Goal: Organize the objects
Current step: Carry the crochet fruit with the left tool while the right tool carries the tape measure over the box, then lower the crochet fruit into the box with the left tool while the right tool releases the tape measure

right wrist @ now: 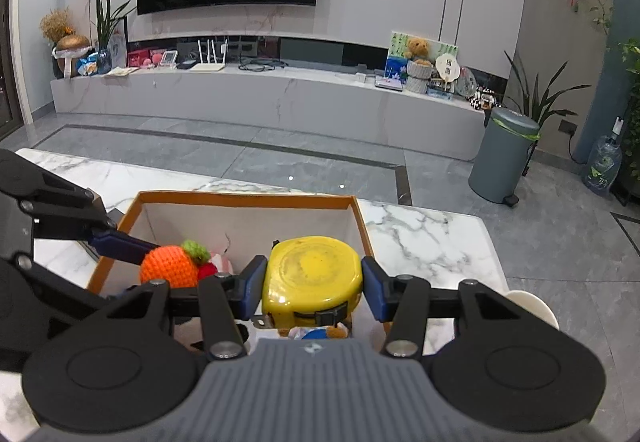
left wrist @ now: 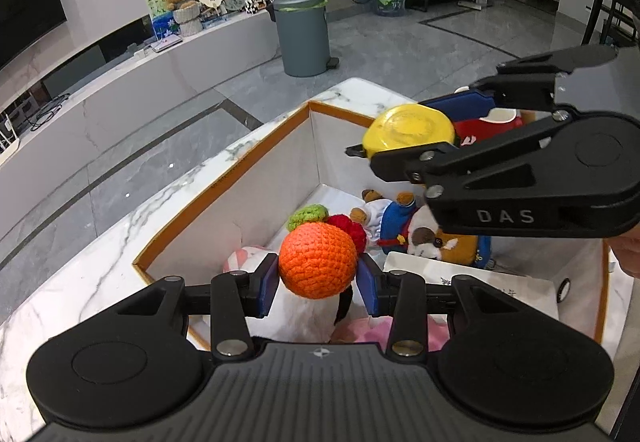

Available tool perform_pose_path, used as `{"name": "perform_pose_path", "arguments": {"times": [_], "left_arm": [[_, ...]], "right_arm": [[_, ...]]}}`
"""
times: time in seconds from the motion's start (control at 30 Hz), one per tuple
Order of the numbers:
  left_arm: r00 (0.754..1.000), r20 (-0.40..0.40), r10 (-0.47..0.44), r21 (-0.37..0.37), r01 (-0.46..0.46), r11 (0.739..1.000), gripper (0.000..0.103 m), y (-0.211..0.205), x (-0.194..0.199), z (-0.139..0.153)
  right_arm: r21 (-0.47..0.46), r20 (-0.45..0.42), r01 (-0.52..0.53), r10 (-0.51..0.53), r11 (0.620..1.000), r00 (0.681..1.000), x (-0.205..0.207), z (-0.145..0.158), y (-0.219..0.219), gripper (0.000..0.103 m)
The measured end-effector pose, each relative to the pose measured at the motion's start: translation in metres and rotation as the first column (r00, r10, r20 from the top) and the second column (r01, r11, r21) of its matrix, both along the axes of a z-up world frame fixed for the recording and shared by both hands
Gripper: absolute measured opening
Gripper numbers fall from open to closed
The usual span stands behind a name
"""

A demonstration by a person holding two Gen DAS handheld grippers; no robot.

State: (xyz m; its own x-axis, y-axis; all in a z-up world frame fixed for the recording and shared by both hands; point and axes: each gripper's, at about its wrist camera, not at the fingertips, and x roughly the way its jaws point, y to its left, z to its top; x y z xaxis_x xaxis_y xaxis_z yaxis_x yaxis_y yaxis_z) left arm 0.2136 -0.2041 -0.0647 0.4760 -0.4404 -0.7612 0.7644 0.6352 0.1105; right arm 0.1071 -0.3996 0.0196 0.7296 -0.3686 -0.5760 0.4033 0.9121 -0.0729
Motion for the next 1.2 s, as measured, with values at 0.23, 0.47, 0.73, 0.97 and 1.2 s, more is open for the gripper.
{"name": "perform_pose_path", "arguments": {"times": [0.23, 0.47, 0.73, 0.97, 1.2], "left_arm": [[0.999, -0.025, 0.027, 0.091, -0.024, 0.996, 0.047, -0.013, 0.018, -0.01], [0.997, -0.069, 0.028, 0.107, -0.021, 0.994, 0.047, -0.017, 0.035, -0.018], [0.995, -0.093, 0.028, 0.099, -0.019, 0.995, 0.047, -0.027, 0.042, -0.019], [0.994, -0.108, 0.03, 0.097, -0.02, 0.995, 0.047, -0.033, 0.045, -0.028], [0.989, -0.137, 0.045, 0.081, -0.034, 0.996, 0.047, -0.038, 0.051, -0.028]], "right_arm": [[0.047, -0.048, -0.018, 0.02, 0.999, 0.999, 0.025, -0.01, -0.012, 0.053], [0.111, -0.094, -0.021, 0.032, 0.994, 0.995, 0.05, -0.02, -0.022, 0.053], [0.141, -0.161, -0.034, 0.057, 0.989, 0.985, 0.078, -0.036, -0.029, 0.053], [0.164, -0.213, -0.04, 0.075, 0.986, 0.974, 0.094, -0.046, -0.035, 0.053], [0.144, -0.228, -0.071, 0.103, 0.987, 0.968, 0.11, -0.049, -0.037, 0.053]]}}
